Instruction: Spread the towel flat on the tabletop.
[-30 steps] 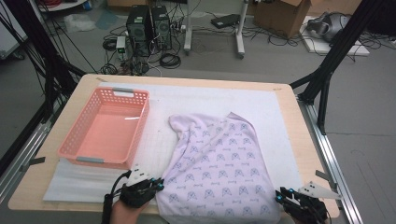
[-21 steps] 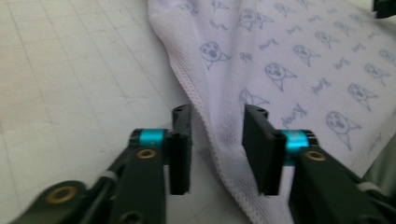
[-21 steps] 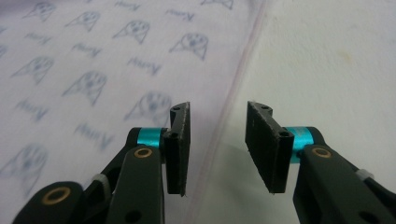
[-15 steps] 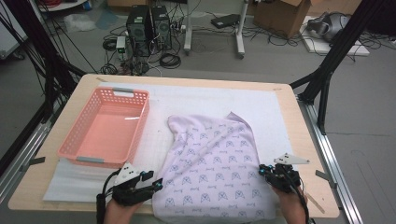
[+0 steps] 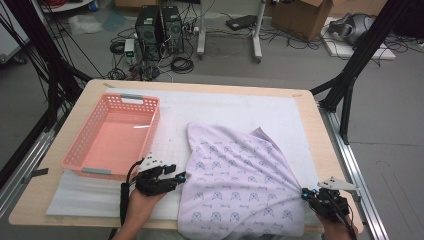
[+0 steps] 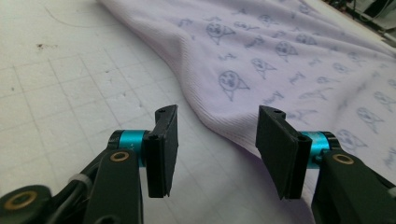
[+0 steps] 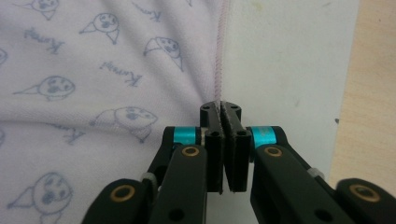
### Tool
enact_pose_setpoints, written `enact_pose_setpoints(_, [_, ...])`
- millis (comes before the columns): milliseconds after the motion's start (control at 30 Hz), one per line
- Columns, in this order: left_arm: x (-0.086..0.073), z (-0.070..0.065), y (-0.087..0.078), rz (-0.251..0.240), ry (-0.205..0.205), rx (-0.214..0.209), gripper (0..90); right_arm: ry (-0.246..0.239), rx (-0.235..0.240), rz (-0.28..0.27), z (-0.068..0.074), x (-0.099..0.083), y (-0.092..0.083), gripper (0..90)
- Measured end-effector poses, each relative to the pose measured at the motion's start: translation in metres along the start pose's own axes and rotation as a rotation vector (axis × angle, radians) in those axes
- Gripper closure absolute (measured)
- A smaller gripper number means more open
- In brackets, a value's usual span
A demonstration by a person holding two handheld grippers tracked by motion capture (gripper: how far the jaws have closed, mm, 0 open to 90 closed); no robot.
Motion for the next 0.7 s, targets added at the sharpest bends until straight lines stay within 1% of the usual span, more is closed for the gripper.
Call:
enact_pose_setpoints(33, [0.002,0.002,0.003,-0.002,-0.011,0.004,51.5,0.002,0.009,-0.002,0.0,0.0,0.0,79.2])
enact_pose_setpoints(67, [0.005,0.004,0.006,0.002,-0.019,0.004,51.9,0.005,0.019,-0.011,0.0,0.001,0.0,75.1])
enact_pose_setpoints(133, [0.009,0.007,0.014,0.003,-0.024,0.021,54.9,0.023,0.039,-0.039,0.0,0.002,0.001,66.9])
enact_pose_setpoints(200, [0.013,0.009,0.024,0.03,-0.03,0.026,54.5,0.046,0.058,-0.069,-0.002,0.006,0.001,63.5])
enact_pose_setpoints(267, [0.018,0.008,0.035,0.052,-0.018,0.034,52.7,0.059,0.067,-0.087,-0.003,0.011,0.003,61.7])
enact_pose_setpoints(300, [0.019,0.008,0.04,0.05,-0.01,0.039,51.7,0.058,0.069,-0.093,-0.004,0.014,0.006,60.4])
enact_pose_setpoints(333, [0.02,0.007,0.045,0.048,-0.011,0.042,50.9,0.053,0.069,-0.096,-0.004,0.017,0.009,59.7])
enact_pose_setpoints(367, [0.021,0.007,0.05,0.076,-0.014,0.046,50.9,0.048,0.073,-0.096,-0.004,0.021,0.014,59.2])
enact_pose_setpoints(400, [0.022,0.006,0.054,0.104,0.001,0.059,51.6,0.045,0.076,-0.096,-0.004,0.025,0.019,57.9])
enact_pose_setpoints(433, [0.023,0.003,0.056,0.109,0.031,0.072,54.0,0.045,0.078,-0.093,-0.004,0.03,0.025,56.5])
enact_pose_setpoints(467, [0.023,0.001,0.059,0.133,0.051,0.075,64.1,0.047,0.081,-0.091,-0.004,0.035,0.031,56.4])
enact_pose_setpoints(500, [0.023,-0.003,0.059,0.156,0.1,0.106,70.4,0.048,0.089,-0.092,-0.003,0.041,0.037,56.4])
enact_pose_setpoints(533, [0.024,-0.005,0.058,0.174,0.106,0.094,81.1,0.042,0.096,-0.09,-0.003,0.047,0.044,56.4])
enact_pose_setpoints(567, [0.024,-0.008,0.057,0.189,0.104,0.103,85.4,0.039,0.1,-0.086,-0.001,0.053,0.049,56.4])
enact_pose_setpoints(633, [0.021,-0.015,0.052,0.21,0.126,0.099,85.7,0.019,0.104,-0.077,0.003,0.064,0.059,56.4])
enact_pose_setpoints(700, [0.014,-0.019,0.043,0.203,0.124,0.087,85.7,-0.005,0.115,-0.081,0.007,0.074,0.067,56.5])
Point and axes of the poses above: each handheld gripper's, and its own axes: y roughly forward along the jaws, x roughly out of its top, z roughly to its left, the point moved 1 cm from there along y, roughly forward along the jaws, and after that the axes turned 14 degrees about -x, right-handed, at the moved point
